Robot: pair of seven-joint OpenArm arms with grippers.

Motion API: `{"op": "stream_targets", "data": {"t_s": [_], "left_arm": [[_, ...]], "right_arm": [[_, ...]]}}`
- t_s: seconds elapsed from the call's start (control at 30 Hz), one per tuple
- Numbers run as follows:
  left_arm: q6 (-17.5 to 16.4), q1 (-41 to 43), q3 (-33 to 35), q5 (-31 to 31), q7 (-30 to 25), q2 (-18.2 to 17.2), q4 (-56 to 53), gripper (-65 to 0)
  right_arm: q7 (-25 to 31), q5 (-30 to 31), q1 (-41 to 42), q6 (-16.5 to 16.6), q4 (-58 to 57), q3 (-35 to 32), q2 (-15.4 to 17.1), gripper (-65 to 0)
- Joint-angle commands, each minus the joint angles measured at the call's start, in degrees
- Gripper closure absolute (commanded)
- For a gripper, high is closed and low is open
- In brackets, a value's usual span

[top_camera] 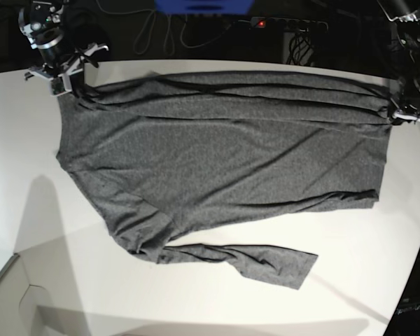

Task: Layout the t-shirt on the table in an organized manner, then fold the t-shirt properly
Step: 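Hold the folded edge taut, shifting the right gripper along the edge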

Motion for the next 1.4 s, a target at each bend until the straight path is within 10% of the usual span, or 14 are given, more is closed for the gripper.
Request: {"op": "stream_targets", "data": {"t_s": [0.0,0.63,1.37], "left_arm": [[0.0,-0.4,-0.5,-0.7,-1.0,-1.3,0.9,-0.1],[0.0,-0.5,-0.4,-1.0,-1.1,-1.3,1.2,-0.1],[0.0,-0.5,-0.5,-1.2,-1.0,-1.3,1.3,-0.1]], "right_arm": [[1.4,0.5,-0.4,0.1,1.1,1.2,0.8,0.0],[1.4,0.4,1.5,0.1,1.6,3.3,2.1,0.0],[1.1,0.4,3.4,0.0,4.0,3.7,1.8,-32.2]]}}
